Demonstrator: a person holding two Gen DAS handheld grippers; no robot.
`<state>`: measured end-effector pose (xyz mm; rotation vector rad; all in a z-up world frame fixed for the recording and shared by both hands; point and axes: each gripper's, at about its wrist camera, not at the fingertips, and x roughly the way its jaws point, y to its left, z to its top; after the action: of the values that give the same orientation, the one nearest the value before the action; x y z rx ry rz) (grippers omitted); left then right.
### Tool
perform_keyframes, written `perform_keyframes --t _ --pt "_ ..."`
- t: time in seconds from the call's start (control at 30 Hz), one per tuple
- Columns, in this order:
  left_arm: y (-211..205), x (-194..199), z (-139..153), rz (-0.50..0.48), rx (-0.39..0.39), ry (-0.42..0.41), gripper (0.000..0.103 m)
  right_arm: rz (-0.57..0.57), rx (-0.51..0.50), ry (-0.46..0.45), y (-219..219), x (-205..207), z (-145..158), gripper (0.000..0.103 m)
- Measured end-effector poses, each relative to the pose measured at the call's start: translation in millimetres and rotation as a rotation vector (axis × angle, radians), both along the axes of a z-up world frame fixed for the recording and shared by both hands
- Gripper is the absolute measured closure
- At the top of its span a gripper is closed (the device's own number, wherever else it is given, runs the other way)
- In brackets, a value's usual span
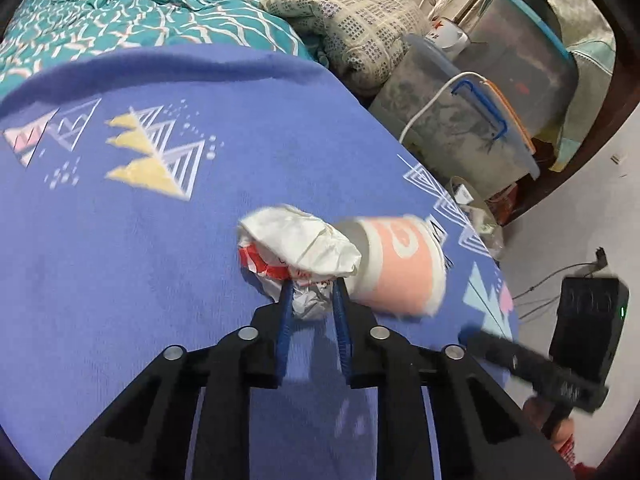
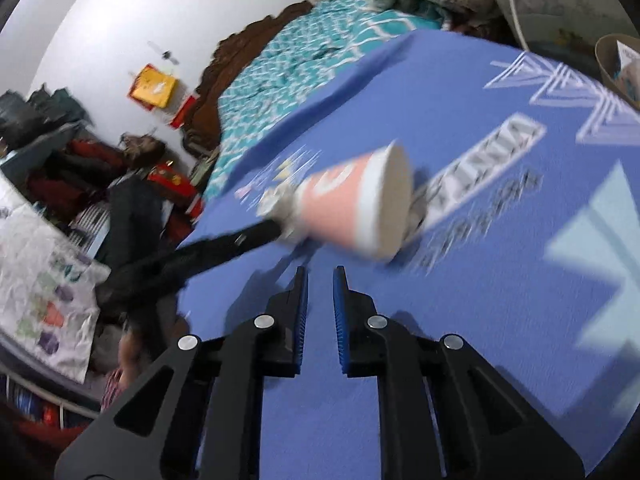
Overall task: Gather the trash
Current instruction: 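Grasp the crumpled white paper with the left tool while the right tool grasps the pink paper cup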
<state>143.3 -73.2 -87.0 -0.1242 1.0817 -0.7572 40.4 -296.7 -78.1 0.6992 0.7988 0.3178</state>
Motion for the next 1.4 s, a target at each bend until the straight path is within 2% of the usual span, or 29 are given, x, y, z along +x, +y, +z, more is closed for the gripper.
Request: perform_keyframes --t 0.07,0.17,0.23,0.27,0.3,0.33,0.4,0.47,0.53,0.57,0.63,0.7,0.8,0.83,0.9,0.93,0.97,1.0,1.03,1.13,1.2,1.33,1.4 --pt "11 -15 1 0.006 -0.01 0.006 0.088 0.047 0.012 -0.024 20 -18 2 0.086" --pt "28 -30 2 0.025 -0.026 0.013 0.088 0.048 -0.04 -0.049 30 -31 4 0.085" --pt "40 -40 4 0.041 -0.033 0.017 0.088 0.009 -0.034 -0.037 17 -23 3 0.078" --pt "44 -44 5 0.045 -0.036 0.019 0.088 -0.014 -0.014 -0.035 8 -18 3 0.05" --pt "50 -51 7 0.05 -0.043 0.021 0.088 -0.04 -0.004 -0.036 -1 -13 3 0.015" --pt "54 -55 8 0.052 -0.048 0.022 0.088 -0.087 -0.015 -0.04 -13 -6 4 0.012" --pt "62 -67 11 0.059 -0.06 0.024 0.088 -0.148 -0.045 -0.064 -29 11 8 0.018" --pt "67 -76 13 0.064 -0.065 0.03 0.088 -0.153 -0.073 -0.049 -41 41 9 0.024" --pt "72 -84 12 0.066 -0.057 0.034 0.088 -0.162 -0.051 -0.016 -50 71 4 0.044" --pt "73 -87 11 0.067 -0.052 0.035 0.088 -0.158 -0.028 0.003 -51 84 1 0.067" --pt "78 -92 10 0.077 -0.04 0.034 0.088 -0.143 0.031 0.05 -46 101 -5 0.074" --pt "84 -93 11 0.092 -0.04 0.033 0.088 -0.121 0.063 0.067 -25 96 -7 0.079" --pt "98 -90 15 0.121 -0.055 0.031 0.088 -0.035 0.149 0.079 25 49 -8 0.079" --pt "100 -89 16 0.125 -0.057 0.029 0.088 -0.009 0.173 0.074 41 29 -6 0.076" --pt "103 -86 17 0.131 -0.06 0.027 0.088 0.03 0.18 0.049 62 7 -1 0.074" --pt "103 -84 17 0.132 -0.062 0.026 0.088 0.06 0.172 0.033 71 -4 2 0.068" --pt "102 -83 17 0.132 -0.062 0.027 0.088 0.092 0.16 0.021 78 -13 5 0.044" --pt "102 -82 16 0.132 -0.063 0.028 0.088 0.112 0.14 0.011 82 -19 8 0.026" --pt "101 -81 16 0.131 -0.062 0.03 0.088 0.108 0.1 -0.015 81 -25 14 0.025" --pt "97 -79 13 0.121 -0.05 0.033 0.088 -0.002 -0.034 -0.108 59 -35 32 0.024" --pt "93 -79 11 0.114 -0.042 0.035 0.088 -0.074 -0.035 -0.123 35 -25 35 0.024" --pt "90 -80 11 0.11 -0.031 0.027 0.087 -0.211 -0.008 -0.054 -15 18 11 0.024" --pt "88 -81 10 0.116 -0.007 0.021 0.086 -0.217 -0.001 -0.003 -15 41 -7 0.024"
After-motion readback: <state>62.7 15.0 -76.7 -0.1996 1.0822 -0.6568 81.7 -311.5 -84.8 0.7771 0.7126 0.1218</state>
